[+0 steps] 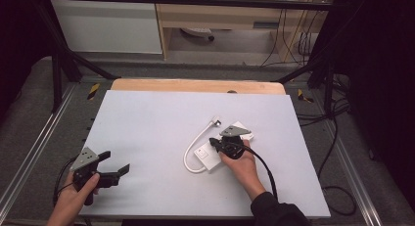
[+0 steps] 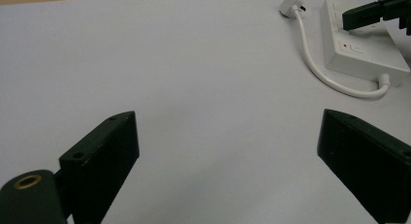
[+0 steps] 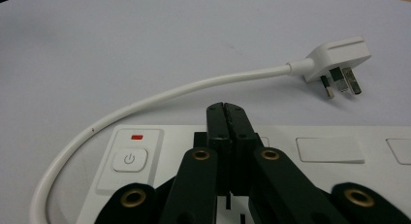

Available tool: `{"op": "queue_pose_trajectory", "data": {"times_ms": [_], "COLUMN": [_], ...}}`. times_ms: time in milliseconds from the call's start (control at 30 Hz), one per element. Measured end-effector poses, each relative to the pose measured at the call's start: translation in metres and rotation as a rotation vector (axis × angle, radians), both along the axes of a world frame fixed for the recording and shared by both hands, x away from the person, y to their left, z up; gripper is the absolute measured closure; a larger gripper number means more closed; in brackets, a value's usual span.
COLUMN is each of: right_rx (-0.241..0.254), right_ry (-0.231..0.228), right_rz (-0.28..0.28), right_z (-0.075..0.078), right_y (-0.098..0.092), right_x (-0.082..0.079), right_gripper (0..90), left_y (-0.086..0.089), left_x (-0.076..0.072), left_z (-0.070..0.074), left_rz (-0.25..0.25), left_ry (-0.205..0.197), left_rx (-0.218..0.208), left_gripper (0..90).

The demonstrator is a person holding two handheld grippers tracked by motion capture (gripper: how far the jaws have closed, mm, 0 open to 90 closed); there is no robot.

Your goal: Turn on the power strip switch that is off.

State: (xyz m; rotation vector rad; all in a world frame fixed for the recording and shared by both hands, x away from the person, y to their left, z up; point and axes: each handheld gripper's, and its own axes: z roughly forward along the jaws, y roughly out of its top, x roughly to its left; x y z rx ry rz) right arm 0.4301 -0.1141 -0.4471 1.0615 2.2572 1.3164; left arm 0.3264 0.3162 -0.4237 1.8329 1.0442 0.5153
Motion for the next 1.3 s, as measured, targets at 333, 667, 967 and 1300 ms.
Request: {"op": "queue_pose_trajectory", "data": {"times_ms": [333,667,967,1300], "right_rx": [0.008,0.013,0.012,0.007], "right_ry": [-0.002,0.002,0.015,0.006], "right_rz": [0.012,0.012,0.023,0.026], "right_z": [-0.0006,-0.0014,-0.0026,-0.0029], "right_y": [0.0007,0.0007,0.0021,0.002], "right_x": [0.0001,0.0001,0.0002,0.0001], "right_gripper": [90.0,90.0,90.0,90.0], "left_y": [-0.0001,-0.0003,-0.0003,-0.0004], "left_x": [-0.0001,0.0002,0.0004,0.0004], "left_z": [-0.0001,-0.0008,-0.0011,-0.0011], "left_rz": [0.001,-0.002,-0.002,-0.003], "left_ry": [0.0,0.006,0.007,0.007], "left_rx": [0.002,0.003,0.003,0.004], "left_gripper": [8.0,8.0,8.0,8.0]}}
